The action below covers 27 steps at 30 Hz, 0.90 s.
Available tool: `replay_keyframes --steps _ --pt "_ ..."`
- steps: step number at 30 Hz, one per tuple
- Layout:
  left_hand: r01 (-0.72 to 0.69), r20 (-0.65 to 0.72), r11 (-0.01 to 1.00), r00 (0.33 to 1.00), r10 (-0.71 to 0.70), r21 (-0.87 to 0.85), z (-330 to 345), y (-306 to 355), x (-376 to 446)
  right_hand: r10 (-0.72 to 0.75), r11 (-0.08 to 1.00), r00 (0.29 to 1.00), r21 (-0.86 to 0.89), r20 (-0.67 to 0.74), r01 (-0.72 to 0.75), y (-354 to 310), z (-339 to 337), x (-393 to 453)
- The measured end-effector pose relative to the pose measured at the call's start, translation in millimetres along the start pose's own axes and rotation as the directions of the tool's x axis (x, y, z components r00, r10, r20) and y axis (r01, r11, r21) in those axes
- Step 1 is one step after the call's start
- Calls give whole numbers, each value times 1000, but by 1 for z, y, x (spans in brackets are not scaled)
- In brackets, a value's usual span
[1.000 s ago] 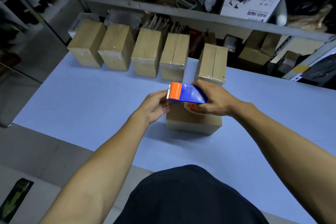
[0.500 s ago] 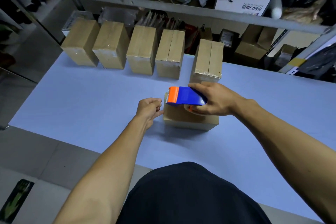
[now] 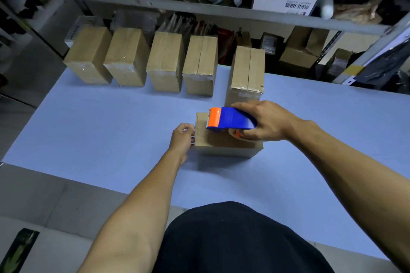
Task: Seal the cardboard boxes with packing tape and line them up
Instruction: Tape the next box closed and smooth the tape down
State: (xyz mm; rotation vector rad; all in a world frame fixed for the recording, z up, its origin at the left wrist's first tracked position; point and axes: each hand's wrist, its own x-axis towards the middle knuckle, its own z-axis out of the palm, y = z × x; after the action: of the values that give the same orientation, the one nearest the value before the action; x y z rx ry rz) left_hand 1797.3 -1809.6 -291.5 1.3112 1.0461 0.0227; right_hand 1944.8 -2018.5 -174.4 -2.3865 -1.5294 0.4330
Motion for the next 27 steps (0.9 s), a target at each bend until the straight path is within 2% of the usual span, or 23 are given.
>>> replay_keyframes --steps 4,7,9,11,13,14,16,18,19,22,25,27 --pt "-34 -74 999 997 33 -3 15 -5 1 13 1000 1000 0 -24 -13 0 3 2" --pt "161 -57 980 984 -169 -117 13 -7 2 29 1000 999 -11 -35 -29 1 3 0" --pt "278 -41 958 959 -281 -68 12 -9 4 35 999 999 -6 -41 -35 4 5 -2" --pt "196 -145 978 972 -184 69 10 -8 9 40 999 999 1 -28 -40 5 6 -2" --pt "4 -267 992 963 30 129 13 3 10 48 999 999 -6 -19 -48 5 7 -2" --pt "-78 -276 984 954 120 161 17 10 9 56 998 998 -23 -18 -56 5 7 -2" --pt "-201 -154 933 955 255 297 29 17 5 71 994 997 -83 -7 -72 6 5 0" --pt "-258 17 887 962 273 382 40 14 1 65 989 997 -134 39 -59 4 2 2" --pt "-261 56 879 964 261 398 43 13 0 61 988 996 -143 69 -51 1 1 4" --pt "-256 58 850 964 259 460 41 10 4 62 989 992 -141 109 -46 -4 -4 12" --pt "-289 43 835 951 305 468 39 9 5 46 961 991 -276 122 -11 -10 -9 16" --pt "-296 36 861 950 310 414 40 7 5 57 935 994 -354 93 -21 -20 -4 20"
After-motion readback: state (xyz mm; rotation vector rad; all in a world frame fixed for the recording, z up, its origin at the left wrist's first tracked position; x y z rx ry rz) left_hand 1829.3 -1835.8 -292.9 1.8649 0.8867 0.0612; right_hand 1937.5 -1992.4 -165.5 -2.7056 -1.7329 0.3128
